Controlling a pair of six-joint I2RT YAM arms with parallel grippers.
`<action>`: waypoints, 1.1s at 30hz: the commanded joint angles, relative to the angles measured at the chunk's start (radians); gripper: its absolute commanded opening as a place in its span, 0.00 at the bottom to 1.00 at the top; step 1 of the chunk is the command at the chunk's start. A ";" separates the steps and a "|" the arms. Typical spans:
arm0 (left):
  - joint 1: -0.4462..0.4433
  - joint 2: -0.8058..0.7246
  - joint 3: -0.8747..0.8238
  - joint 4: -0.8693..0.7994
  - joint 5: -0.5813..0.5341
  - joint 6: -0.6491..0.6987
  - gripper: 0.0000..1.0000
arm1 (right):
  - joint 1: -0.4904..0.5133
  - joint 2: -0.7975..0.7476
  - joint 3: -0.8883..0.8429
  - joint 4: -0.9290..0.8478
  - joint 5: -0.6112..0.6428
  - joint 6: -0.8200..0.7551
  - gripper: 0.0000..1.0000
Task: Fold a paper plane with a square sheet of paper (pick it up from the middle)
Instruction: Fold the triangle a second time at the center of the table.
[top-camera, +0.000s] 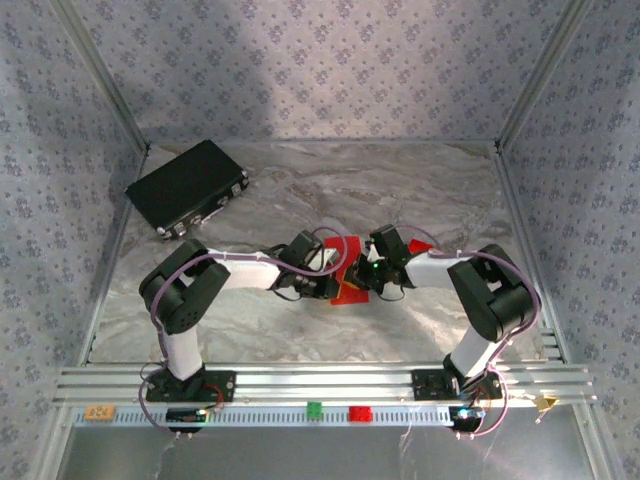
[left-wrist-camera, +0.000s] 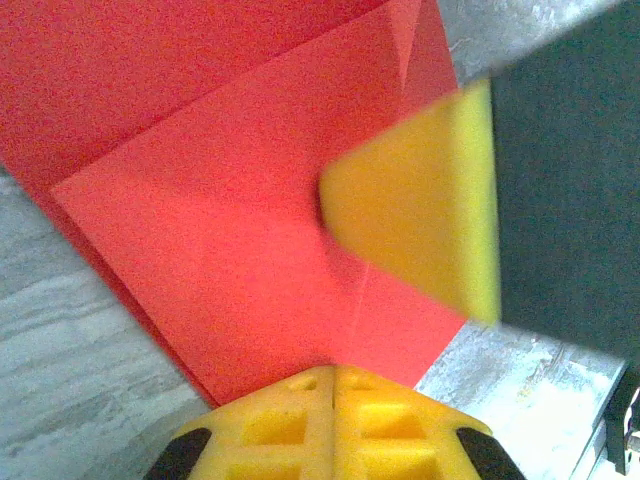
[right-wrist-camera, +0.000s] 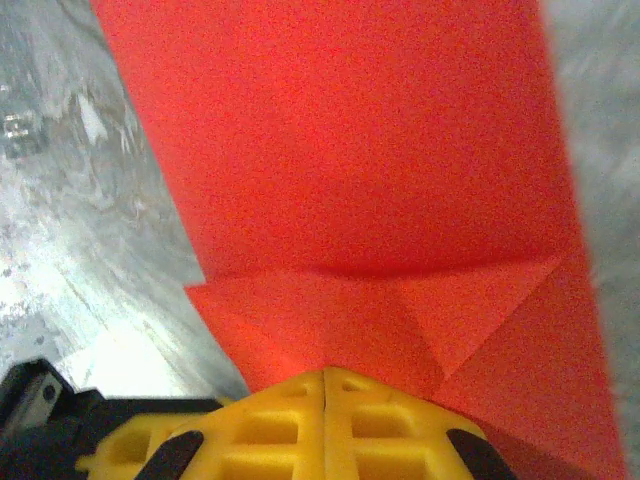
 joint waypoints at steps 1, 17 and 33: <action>-0.005 0.037 -0.021 -0.087 -0.047 0.002 0.00 | -0.037 0.040 0.041 -0.065 0.020 -0.052 0.06; -0.005 0.029 -0.022 -0.087 -0.049 0.003 0.00 | -0.190 -0.012 0.012 0.002 -0.029 -0.082 0.07; -0.007 0.022 -0.005 -0.093 -0.038 0.004 0.00 | -0.109 0.018 -0.005 -0.017 -0.003 -0.023 0.05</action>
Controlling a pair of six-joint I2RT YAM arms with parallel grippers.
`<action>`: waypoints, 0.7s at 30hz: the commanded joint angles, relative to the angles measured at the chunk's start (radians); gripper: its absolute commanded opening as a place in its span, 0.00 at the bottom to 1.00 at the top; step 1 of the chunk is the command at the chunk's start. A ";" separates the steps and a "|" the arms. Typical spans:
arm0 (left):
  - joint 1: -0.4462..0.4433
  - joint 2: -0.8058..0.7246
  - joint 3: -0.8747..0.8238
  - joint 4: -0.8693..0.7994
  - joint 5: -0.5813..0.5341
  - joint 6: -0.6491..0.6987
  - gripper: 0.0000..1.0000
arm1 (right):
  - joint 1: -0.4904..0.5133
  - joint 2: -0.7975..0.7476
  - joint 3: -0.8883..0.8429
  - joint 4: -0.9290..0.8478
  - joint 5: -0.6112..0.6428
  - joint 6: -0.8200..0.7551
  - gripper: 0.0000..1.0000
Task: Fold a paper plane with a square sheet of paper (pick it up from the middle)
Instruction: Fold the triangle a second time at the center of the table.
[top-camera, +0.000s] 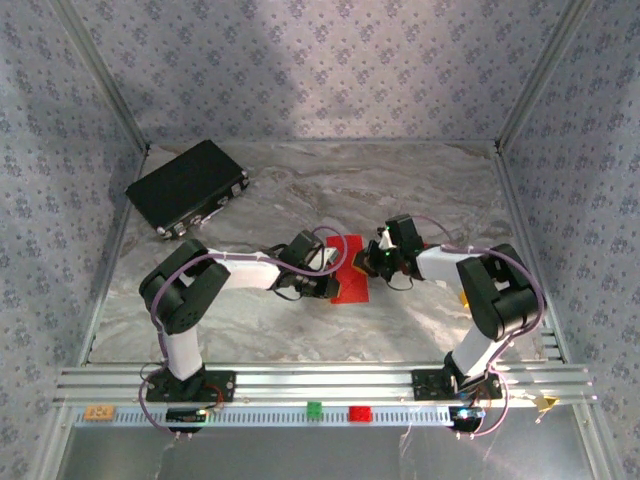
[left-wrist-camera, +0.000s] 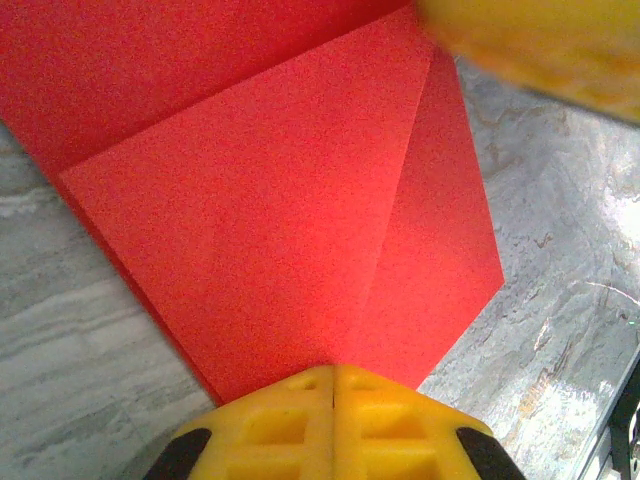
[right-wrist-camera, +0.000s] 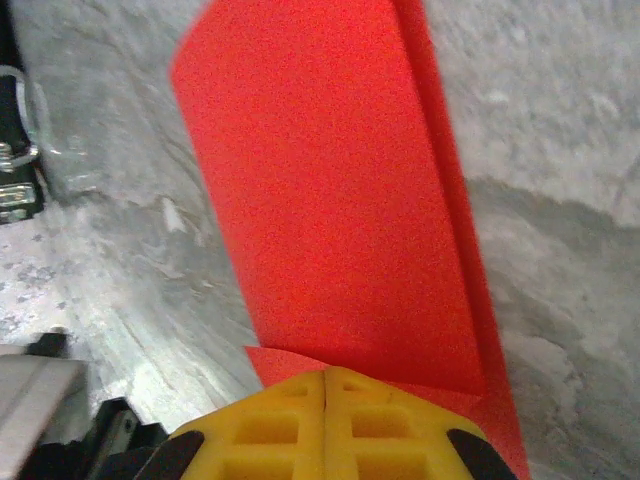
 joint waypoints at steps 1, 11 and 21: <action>-0.006 0.018 -0.001 -0.100 -0.021 0.000 0.00 | -0.006 0.035 -0.021 -0.042 0.034 0.024 0.05; -0.006 -0.027 0.140 -0.154 0.010 -0.010 0.05 | -0.022 0.043 -0.038 -0.068 0.051 0.007 0.04; -0.011 0.094 0.242 -0.120 0.054 -0.037 0.05 | -0.026 0.041 -0.041 -0.064 0.051 0.008 0.04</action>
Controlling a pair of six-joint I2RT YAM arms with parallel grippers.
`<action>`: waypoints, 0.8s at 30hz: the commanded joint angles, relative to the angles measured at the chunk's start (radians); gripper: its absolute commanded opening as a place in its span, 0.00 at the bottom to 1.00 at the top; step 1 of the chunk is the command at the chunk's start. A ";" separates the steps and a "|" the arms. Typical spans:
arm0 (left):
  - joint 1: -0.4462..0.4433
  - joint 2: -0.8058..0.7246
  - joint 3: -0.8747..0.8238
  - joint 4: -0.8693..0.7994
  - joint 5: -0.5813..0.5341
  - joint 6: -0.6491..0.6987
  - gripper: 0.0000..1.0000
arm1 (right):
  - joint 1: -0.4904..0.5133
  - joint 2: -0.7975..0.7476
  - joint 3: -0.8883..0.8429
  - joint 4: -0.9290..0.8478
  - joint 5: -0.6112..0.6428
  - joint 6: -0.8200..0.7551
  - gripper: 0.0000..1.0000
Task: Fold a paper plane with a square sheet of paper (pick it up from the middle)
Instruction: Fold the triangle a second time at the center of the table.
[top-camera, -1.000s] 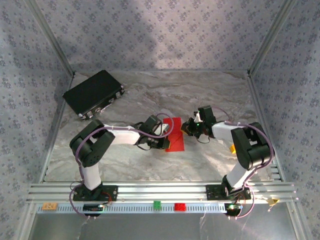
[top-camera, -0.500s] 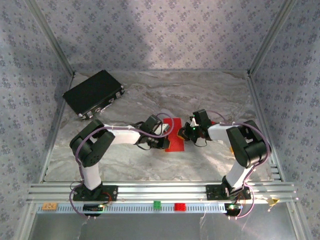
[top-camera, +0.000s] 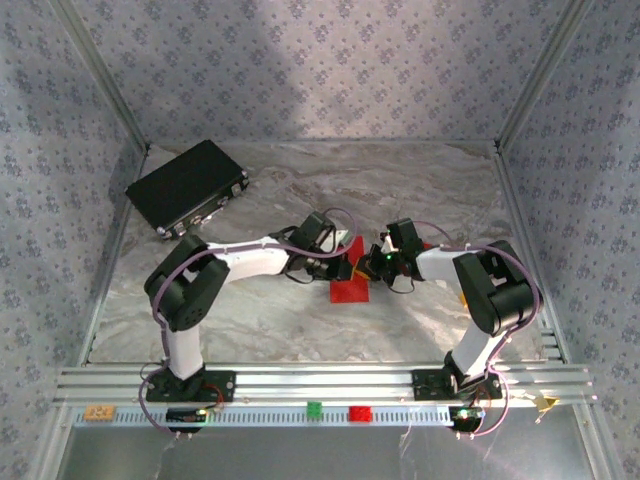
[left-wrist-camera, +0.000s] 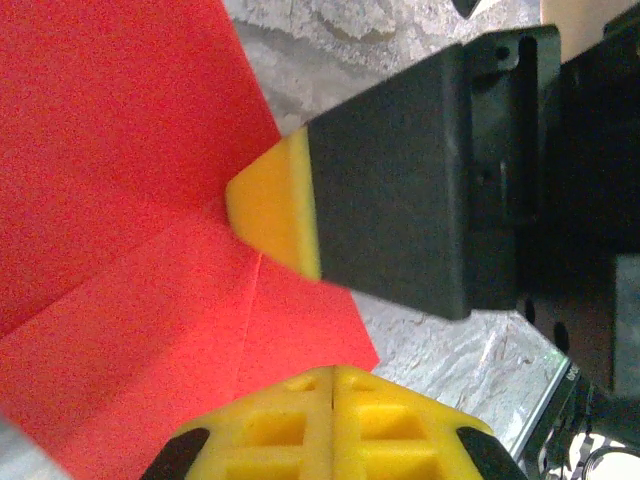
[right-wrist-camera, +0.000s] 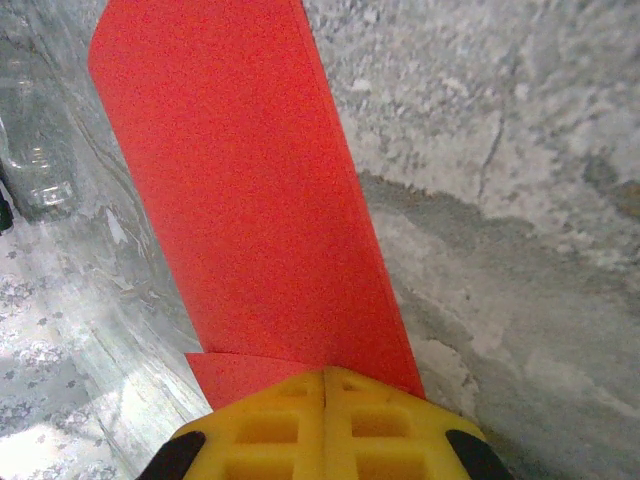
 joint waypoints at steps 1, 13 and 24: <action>-0.011 0.058 0.030 -0.005 0.035 -0.014 0.05 | -0.009 0.016 -0.024 -0.062 0.046 -0.002 0.04; -0.032 0.076 -0.048 0.006 0.006 -0.008 0.05 | -0.011 0.024 -0.029 -0.060 0.049 -0.007 0.04; -0.034 -0.005 -0.123 -0.020 -0.002 0.023 0.08 | -0.014 0.037 -0.028 -0.059 0.052 -0.011 0.04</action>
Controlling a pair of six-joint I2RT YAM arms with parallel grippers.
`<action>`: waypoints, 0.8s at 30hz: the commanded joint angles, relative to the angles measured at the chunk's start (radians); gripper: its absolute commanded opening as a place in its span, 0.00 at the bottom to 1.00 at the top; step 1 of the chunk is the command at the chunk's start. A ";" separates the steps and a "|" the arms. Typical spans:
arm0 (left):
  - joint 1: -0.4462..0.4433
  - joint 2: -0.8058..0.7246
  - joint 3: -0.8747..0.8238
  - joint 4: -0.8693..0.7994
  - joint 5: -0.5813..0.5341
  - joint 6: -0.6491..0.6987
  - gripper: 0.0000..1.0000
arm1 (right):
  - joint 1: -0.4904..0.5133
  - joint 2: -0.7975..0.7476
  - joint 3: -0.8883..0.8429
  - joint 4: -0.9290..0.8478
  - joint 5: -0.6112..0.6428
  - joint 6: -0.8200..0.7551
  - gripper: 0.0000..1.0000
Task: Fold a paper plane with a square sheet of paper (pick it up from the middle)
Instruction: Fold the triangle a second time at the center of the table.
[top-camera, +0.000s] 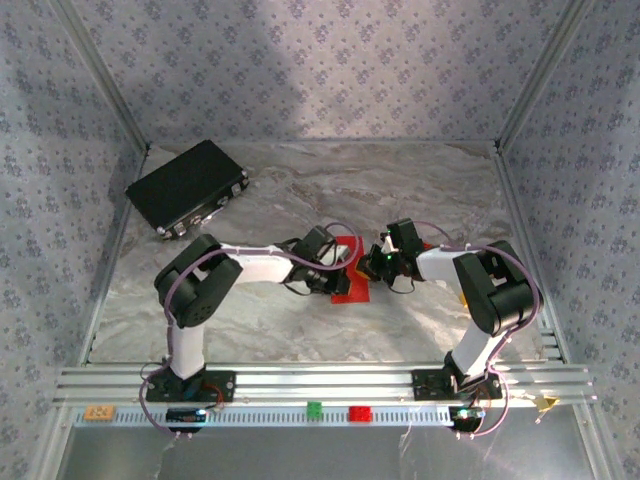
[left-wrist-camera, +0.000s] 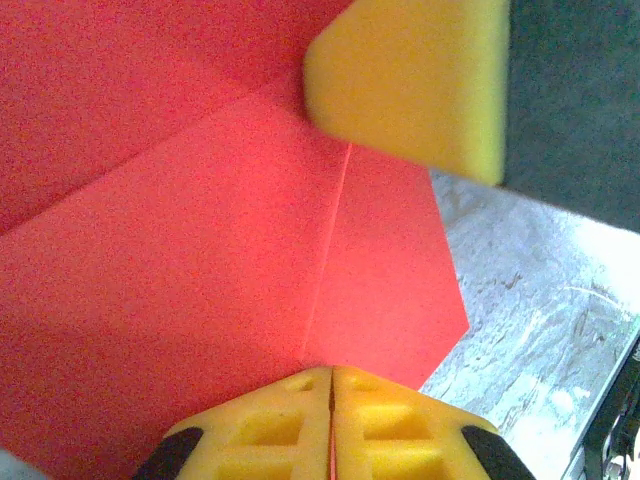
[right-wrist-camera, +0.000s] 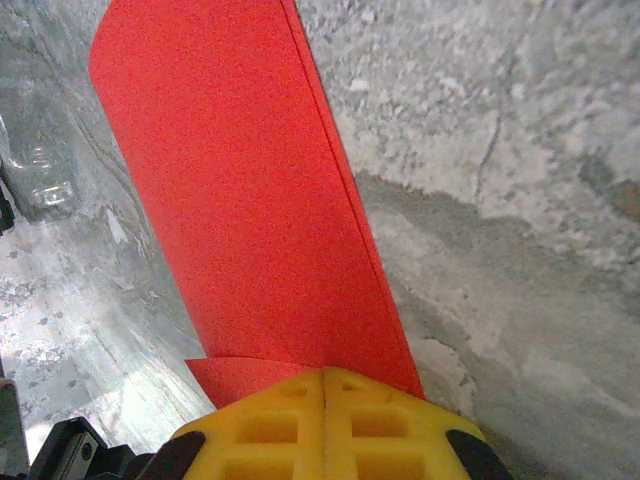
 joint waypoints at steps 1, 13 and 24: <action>-0.008 -0.041 -0.045 -0.060 -0.002 0.023 0.08 | -0.013 0.036 -0.025 -0.062 0.052 -0.009 0.04; -0.009 -0.137 -0.140 -0.136 -0.055 0.077 0.06 | -0.013 0.038 -0.022 -0.054 0.042 -0.011 0.04; 0.020 -0.277 -0.143 -0.070 -0.060 0.067 0.02 | -0.009 -0.044 0.013 -0.013 -0.003 -0.036 0.14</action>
